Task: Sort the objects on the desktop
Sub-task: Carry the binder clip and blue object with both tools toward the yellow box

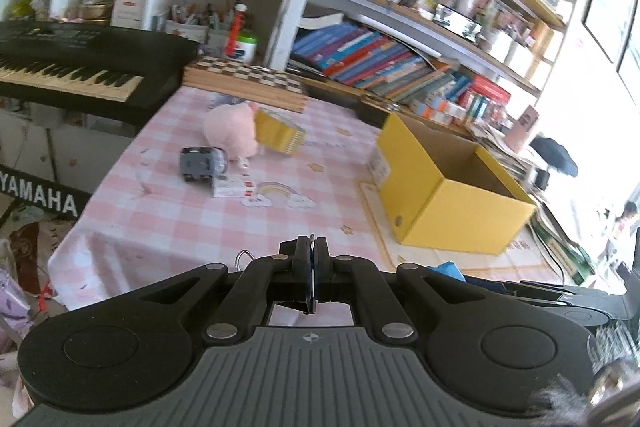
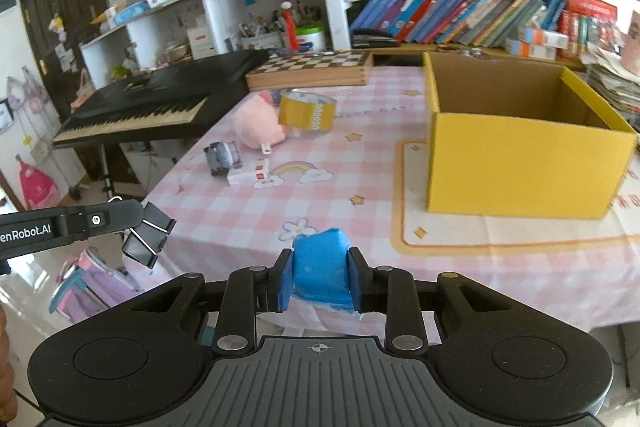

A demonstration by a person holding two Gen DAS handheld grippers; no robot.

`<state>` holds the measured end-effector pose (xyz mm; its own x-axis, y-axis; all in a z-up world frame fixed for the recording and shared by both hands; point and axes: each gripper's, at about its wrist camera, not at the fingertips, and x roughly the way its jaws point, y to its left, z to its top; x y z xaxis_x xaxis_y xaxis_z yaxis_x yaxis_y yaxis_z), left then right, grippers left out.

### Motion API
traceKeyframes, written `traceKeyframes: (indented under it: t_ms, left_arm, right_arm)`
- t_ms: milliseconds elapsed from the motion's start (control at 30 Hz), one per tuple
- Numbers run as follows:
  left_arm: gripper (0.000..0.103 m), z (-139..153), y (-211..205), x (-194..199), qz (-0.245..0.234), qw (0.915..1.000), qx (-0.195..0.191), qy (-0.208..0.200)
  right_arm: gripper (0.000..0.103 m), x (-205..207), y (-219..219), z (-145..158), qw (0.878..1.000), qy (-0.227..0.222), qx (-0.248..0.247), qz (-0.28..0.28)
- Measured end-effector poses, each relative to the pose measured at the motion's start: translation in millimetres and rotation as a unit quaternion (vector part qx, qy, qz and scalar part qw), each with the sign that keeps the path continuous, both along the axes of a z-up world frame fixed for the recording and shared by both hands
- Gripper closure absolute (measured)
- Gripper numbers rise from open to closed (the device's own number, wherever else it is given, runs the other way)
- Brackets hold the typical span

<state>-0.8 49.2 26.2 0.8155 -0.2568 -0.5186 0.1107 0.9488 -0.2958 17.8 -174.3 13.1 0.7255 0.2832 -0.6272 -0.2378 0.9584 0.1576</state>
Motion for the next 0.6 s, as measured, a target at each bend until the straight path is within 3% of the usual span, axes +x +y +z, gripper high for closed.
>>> traceKeyframes:
  t_ms: [300,600]
  left_arm:
    - [0.102,-1.5,-28.1,-1.3,-0.054,0.9985,0.000,0.001]
    - [0.102,-1.3,-64.4,4.6,-0.129,0.9917,0.001,-0.001]
  right_arm:
    - [0.075,-21.1,-26.3,-4.0,0.999,0.007,0.000,-0.044]
    - [0.075,-41.3,-60.1,-4.8,0.994,0.009,0.002,-0.113]
